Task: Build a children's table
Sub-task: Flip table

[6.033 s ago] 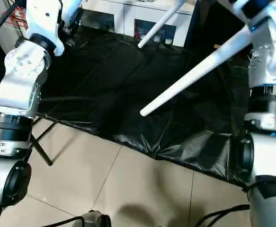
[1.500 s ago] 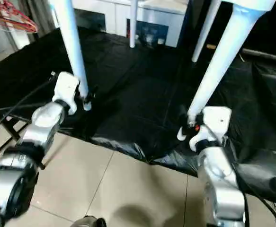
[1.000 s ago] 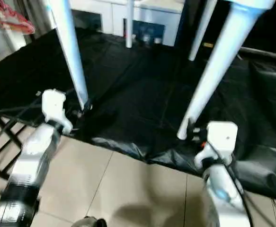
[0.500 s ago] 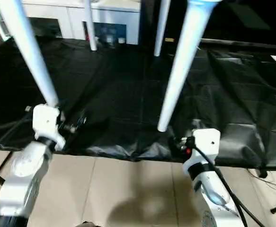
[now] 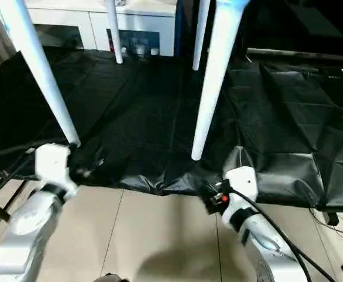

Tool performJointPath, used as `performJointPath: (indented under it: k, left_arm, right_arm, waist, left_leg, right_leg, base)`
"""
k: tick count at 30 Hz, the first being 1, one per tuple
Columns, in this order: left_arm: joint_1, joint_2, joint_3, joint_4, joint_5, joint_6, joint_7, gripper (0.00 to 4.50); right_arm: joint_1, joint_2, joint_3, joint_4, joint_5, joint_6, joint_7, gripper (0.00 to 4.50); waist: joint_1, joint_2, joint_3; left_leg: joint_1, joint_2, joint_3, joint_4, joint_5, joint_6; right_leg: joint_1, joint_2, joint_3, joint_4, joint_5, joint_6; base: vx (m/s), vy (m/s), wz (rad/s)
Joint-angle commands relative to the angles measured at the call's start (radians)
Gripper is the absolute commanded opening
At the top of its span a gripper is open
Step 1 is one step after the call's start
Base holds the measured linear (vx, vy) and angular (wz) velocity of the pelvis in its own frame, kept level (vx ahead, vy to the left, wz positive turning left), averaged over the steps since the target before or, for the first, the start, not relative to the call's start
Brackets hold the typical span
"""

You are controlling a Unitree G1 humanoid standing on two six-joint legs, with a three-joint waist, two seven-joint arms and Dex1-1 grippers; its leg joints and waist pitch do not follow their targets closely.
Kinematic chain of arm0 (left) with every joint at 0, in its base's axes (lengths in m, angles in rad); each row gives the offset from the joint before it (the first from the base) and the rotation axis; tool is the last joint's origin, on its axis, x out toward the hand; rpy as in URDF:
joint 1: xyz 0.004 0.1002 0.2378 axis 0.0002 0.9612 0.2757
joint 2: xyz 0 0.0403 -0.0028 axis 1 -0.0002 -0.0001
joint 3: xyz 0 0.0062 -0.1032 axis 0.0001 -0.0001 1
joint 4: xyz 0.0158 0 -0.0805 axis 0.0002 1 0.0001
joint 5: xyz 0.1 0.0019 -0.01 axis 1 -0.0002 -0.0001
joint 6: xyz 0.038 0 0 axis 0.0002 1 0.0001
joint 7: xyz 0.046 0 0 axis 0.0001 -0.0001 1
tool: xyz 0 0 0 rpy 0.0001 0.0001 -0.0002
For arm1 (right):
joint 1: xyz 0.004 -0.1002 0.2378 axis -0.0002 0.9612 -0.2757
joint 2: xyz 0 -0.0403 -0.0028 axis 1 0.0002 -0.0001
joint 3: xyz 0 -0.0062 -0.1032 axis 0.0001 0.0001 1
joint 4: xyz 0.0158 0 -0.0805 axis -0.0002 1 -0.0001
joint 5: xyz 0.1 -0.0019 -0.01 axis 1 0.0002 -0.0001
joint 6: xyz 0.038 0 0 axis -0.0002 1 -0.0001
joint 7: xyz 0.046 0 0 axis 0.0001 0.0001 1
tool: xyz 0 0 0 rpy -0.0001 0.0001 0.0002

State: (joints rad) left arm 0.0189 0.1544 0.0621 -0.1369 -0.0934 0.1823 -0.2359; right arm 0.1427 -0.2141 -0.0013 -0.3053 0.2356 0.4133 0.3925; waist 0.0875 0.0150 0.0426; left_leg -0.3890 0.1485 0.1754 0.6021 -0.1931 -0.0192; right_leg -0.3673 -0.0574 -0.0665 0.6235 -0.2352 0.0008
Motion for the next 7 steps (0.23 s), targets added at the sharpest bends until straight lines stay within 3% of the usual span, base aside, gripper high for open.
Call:
performJointPath:
  k: [1,3,4,7]
  left_arm:
    - [0.004,0.004,0.003,-0.053,-0.014,0.013,-0.003,3.88]
    - [0.024,-0.001,-0.005,-0.086,-0.006,-0.002,0.007,3.88]
    - [0.029,-0.001,-0.008,-0.090,-0.002,-0.010,0.011,3.88]
    - [0.039,0.008,-0.017,-0.104,0.026,0.015,0.024,3.88]
  right_arm:
    - [-0.005,0.008,-0.003,-0.018,0.016,-0.024,0.004,3.46]
    - [0.005,0.027,-0.002,-0.020,0.024,-0.026,-0.004,3.46]
    - [0.008,0.031,-0.001,-0.021,0.025,-0.028,-0.006,3.46]
    - [0.014,0.051,0.001,-0.025,0.037,-0.026,-0.017,3.46]
  waist:
    - [-0.001,-0.015,-0.033]
    - [0.004,-0.006,-0.038]
    - [0.004,-0.016,-0.039]
    - [0.004,-0.011,-0.045]
  left_leg:
    - [0.019,0.096,-0.051,-0.097,-0.333,-0.013]
    - [0.021,0.098,-0.050,-0.095,-0.286,-0.007]
    - [0.021,0.098,-0.049,-0.095,-0.270,-0.002]
    - [0.017,0.095,-0.049,-0.091,-0.196,0.018]
  right_leg:
    - [0.012,-0.106,0.066,-0.106,-0.293,-0.122]
    - [0.015,-0.107,0.068,-0.097,-0.215,-0.135]
    - [0.016,-0.105,0.068,-0.095,-0.185,-0.137]
    - [0.025,-0.104,0.065,-0.080,-0.054,-0.148]
  base:
    - [0.000,0.000,0.00]
    - [0.000,0.000,0.00]
    - [0.063,0.006,-0.01]
    - [0.000,0.000,0.00]
